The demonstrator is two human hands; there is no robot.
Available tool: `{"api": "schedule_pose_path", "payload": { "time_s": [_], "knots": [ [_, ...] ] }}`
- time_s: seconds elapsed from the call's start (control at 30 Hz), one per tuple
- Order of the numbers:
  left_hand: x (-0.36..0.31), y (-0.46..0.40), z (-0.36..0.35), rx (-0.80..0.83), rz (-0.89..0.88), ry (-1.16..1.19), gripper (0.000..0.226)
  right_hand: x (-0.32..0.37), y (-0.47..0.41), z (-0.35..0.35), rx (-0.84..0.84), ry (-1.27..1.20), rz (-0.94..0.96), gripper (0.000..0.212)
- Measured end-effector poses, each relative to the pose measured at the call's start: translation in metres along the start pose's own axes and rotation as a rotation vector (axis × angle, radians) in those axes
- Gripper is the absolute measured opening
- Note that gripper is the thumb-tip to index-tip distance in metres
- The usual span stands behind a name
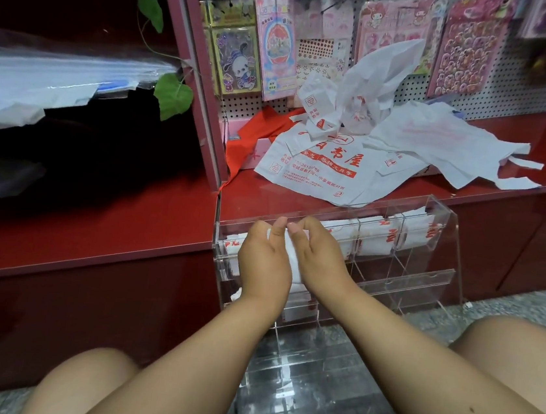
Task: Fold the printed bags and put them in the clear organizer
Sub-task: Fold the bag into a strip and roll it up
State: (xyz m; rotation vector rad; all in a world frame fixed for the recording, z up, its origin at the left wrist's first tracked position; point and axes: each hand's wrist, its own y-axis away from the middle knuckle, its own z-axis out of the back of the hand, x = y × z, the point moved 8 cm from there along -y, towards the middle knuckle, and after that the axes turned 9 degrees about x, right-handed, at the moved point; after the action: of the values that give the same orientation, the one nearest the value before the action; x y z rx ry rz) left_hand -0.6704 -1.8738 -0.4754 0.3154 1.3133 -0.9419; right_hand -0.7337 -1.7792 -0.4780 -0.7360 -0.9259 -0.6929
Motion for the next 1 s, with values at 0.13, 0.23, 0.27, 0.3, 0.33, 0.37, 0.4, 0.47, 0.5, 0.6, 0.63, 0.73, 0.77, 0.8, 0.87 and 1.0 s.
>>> {"api": "schedule_pose_path", "payload": {
  "time_s": [0.13, 0.23, 0.27, 0.3, 0.33, 0.37, 0.4, 0.47, 0.5, 0.6, 0.63, 0.73, 0.77, 0.8, 0.87, 1.0],
  "knots": [
    [0.012, -0.010, -0.004, 0.094, 0.010, -0.016, 0.041, -0.008, -0.009, -0.001, 0.127, 0.061, -0.001, 0.024],
    [0.027, -0.023, -0.006, 0.263, 0.019, -0.133, 0.030, -0.021, -0.015, 0.007, 0.262, 0.201, -0.010, 0.015],
    [0.033, -0.026, -0.006, 0.311, 0.018, -0.167, 0.026, -0.026, -0.017, 0.011, 0.263, 0.218, -0.011, 0.012],
    [0.037, -0.028, -0.005, 0.350, 0.013, -0.184, 0.024, -0.030, -0.018, 0.015, 0.247, 0.224, -0.012, 0.011],
    [0.041, -0.028, -0.005, 0.372, -0.003, -0.203, 0.022, -0.034, -0.020, 0.018, 0.222, 0.246, -0.012, 0.011],
    [0.042, -0.028, -0.005, 0.381, -0.031, -0.234, 0.021, -0.038, -0.021, 0.019, 0.197, 0.293, -0.007, 0.012],
    [0.043, -0.028, -0.005, 0.380, -0.061, -0.279, 0.019, -0.040, -0.023, 0.019, 0.178, 0.352, -0.003, 0.013],
    [0.046, -0.027, -0.007, 0.365, -0.091, -0.374, 0.011, -0.047, -0.024, 0.018, 0.163, 0.435, -0.012, 0.012],
    [0.048, -0.026, -0.009, 0.366, -0.094, -0.428, 0.007, -0.050, -0.024, 0.017, 0.168, 0.457, -0.023, 0.011],
    [0.058, -0.020, -0.014, 0.397, -0.032, -0.617, 0.007, -0.066, -0.024, 0.012, 0.220, 0.499, -0.063, 0.008],
    [0.063, -0.017, -0.014, 0.404, -0.001, -0.656, 0.008, -0.072, -0.023, 0.008, 0.246, 0.511, -0.074, 0.008],
    [0.075, -0.014, -0.017, 0.446, 0.073, -0.713, 0.011, -0.087, -0.021, -0.003, 0.319, 0.584, -0.125, 0.011],
    [0.079, -0.013, -0.021, 0.480, 0.084, -0.733, 0.012, -0.090, -0.020, -0.005, 0.330, 0.603, -0.134, 0.012],
    [0.083, -0.012, -0.025, 0.522, 0.091, -0.758, 0.013, -0.092, -0.019, -0.005, 0.332, 0.620, -0.143, 0.013],
    [0.089, -0.012, -0.033, 0.600, 0.105, -0.811, 0.015, -0.093, -0.016, -0.007, 0.320, 0.671, -0.162, 0.015],
    [0.097, -0.013, -0.043, 0.731, 0.073, -0.878, 0.022, -0.105, -0.014, -0.015, 0.307, 0.783, -0.252, 0.023]
  ]
}}
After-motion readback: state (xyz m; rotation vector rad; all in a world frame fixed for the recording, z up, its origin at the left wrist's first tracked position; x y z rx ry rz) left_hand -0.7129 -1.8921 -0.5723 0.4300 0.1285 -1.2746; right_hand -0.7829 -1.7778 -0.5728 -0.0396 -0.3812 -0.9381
